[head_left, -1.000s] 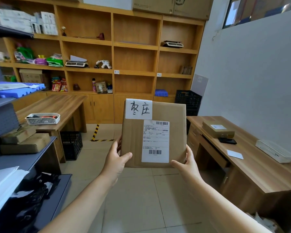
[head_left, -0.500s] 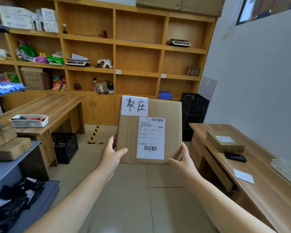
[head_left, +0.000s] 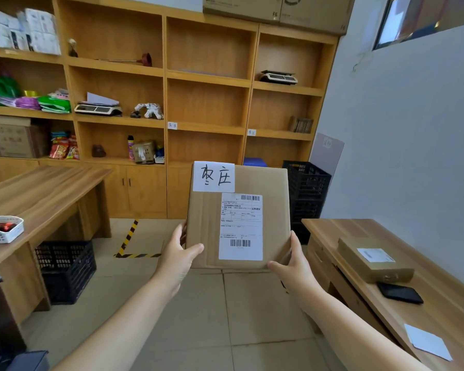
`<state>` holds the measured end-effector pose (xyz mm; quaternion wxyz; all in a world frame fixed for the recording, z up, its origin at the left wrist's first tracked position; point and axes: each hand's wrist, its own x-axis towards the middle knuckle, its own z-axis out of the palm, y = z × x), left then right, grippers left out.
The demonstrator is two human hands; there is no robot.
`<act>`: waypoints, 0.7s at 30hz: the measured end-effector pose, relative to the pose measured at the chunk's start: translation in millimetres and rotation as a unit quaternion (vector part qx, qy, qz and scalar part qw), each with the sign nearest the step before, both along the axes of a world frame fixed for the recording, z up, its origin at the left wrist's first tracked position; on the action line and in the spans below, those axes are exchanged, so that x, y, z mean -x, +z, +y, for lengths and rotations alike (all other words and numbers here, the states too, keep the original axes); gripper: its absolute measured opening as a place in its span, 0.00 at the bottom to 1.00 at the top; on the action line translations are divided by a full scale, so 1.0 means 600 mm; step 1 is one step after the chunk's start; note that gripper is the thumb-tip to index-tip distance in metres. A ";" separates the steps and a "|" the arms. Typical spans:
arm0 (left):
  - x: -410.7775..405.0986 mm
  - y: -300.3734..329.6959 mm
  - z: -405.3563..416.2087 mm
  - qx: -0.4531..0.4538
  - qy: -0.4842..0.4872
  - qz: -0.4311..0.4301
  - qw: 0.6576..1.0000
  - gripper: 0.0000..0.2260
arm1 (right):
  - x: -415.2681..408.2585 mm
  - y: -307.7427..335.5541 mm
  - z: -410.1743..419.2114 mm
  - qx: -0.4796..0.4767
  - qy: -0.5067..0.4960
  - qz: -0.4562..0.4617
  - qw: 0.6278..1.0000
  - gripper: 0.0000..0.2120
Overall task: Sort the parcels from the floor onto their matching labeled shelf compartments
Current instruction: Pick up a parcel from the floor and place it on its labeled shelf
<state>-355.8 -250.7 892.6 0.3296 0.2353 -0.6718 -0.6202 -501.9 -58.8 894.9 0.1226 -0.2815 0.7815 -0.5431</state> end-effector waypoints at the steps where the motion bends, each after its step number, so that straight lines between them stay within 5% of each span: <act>1: 0.023 0.005 -0.025 0.003 -0.005 -0.001 1.000 0.30 | 0.022 0.001 -0.025 -0.004 -0.007 0.000 1.000 0.44; 21: 0.555 -0.022 -0.271 -0.011 0.014 -0.036 0.999 0.32 | 0.551 -0.032 -0.256 0.006 0.012 -0.031 0.999 0.44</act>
